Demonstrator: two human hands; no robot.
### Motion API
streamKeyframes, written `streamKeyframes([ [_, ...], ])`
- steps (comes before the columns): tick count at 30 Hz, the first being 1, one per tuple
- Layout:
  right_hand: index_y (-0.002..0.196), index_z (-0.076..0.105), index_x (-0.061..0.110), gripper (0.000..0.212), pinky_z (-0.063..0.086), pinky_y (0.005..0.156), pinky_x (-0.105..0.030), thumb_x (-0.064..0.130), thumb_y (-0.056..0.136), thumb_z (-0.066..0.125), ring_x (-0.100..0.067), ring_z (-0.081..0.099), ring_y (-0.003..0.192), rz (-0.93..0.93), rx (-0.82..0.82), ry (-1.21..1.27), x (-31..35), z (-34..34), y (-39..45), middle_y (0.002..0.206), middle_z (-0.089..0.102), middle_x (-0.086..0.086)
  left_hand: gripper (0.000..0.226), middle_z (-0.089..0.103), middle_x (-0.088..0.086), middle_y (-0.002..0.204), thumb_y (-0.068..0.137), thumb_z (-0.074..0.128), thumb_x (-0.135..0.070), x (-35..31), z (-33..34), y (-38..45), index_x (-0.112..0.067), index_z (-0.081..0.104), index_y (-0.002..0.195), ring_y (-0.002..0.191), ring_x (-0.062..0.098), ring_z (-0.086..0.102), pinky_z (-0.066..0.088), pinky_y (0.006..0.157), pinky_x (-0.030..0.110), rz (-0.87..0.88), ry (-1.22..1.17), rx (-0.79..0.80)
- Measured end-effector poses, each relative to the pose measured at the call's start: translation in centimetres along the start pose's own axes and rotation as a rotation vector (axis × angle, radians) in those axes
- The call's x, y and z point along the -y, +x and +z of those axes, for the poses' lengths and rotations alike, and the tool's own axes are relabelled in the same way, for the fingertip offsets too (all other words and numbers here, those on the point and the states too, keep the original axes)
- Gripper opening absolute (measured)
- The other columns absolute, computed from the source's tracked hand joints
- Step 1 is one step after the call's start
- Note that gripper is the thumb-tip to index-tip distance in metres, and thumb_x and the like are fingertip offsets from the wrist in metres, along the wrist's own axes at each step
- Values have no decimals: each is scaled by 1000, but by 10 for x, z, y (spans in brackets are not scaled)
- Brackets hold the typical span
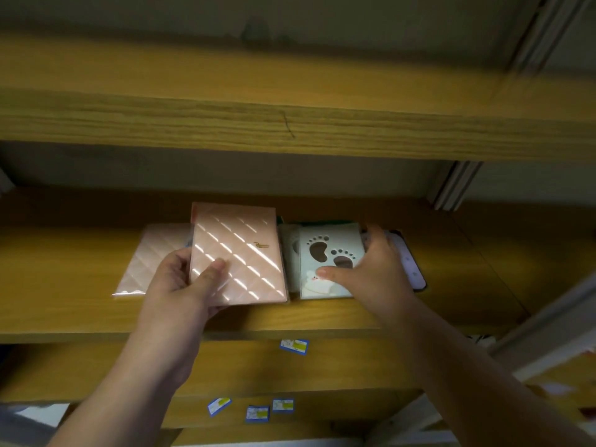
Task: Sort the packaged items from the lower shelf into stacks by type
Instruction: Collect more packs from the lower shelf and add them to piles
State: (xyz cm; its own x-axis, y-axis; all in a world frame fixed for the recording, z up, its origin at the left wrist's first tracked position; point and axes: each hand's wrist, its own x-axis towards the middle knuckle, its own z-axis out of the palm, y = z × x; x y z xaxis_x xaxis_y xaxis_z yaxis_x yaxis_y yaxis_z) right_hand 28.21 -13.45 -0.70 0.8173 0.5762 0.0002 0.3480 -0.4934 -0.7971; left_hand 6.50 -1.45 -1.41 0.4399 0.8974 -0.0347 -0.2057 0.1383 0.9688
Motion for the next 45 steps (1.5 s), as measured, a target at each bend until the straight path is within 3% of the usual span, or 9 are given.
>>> streamKeyframes([
  [4,104,67,22,30,60,76,-35,17,79,83,-13,74,86,110,60,296,-3,-12,5,96,78,2,22,77,8,103,94,62,-12,-3,5,-7,-11,60,116,91,23,75,56,72,38,-13,3,-2],
  [7,93,74,21,5,61,64,-32,19,89,73,-17,77,77,115,93,426,-6,-26,-1,82,80,4,22,76,9,104,95,61,-11,-5,10,-12,-9,59,117,88,21,74,55,70,36,-19,6,-12],
  [17,95,63,43,11,55,46,-23,32,96,62,-13,77,72,104,82,762,-44,-107,-49,82,78,16,18,78,8,92,93,62,-7,-7,60,-63,-17,62,107,75,22,74,55,56,33,-67,46,63],
  [22,86,65,40,16,54,44,-22,30,98,61,-14,77,66,81,69,739,-74,-159,-79,74,77,16,34,76,7,82,70,75,-14,-8,106,-116,-18,63,102,66,19,73,54,49,29,-47,74,43],
  [26,101,69,30,13,59,52,-27,24,100,57,-20,78,74,65,184,772,-98,-211,-110,84,80,5,54,77,7,84,53,79,-23,-5,148,-168,-15,63,104,66,19,73,54,49,28,-34,71,30],
  [34,100,68,26,9,52,41,-21,28,98,60,-15,77,66,33,238,834,-163,-321,-165,83,80,-1,28,73,3,71,63,69,-18,19,235,-267,-16,62,90,55,12,67,49,41,23,-13,14,9],
  [38,98,66,33,6,57,52,-37,33,97,60,-18,77,69,105,147,811,-202,-372,-168,79,80,1,44,74,5,77,50,75,-25,32,287,-297,-17,64,92,59,13,69,50,44,23,-34,18,93],
  [43,110,66,34,19,61,77,-58,34,92,59,-23,78,81,82,42,744,-254,-424,-167,90,80,4,36,76,10,89,67,71,-18,50,358,-310,-15,65,103,65,15,71,52,48,24,-89,69,222],
  [45,103,67,34,13,63,67,-53,28,95,58,-23,78,78,86,-26,756,-274,-441,-164,87,79,5,29,77,10,92,78,70,-11,60,388,-310,-15,63,106,68,17,73,54,50,25,-112,88,266],
])
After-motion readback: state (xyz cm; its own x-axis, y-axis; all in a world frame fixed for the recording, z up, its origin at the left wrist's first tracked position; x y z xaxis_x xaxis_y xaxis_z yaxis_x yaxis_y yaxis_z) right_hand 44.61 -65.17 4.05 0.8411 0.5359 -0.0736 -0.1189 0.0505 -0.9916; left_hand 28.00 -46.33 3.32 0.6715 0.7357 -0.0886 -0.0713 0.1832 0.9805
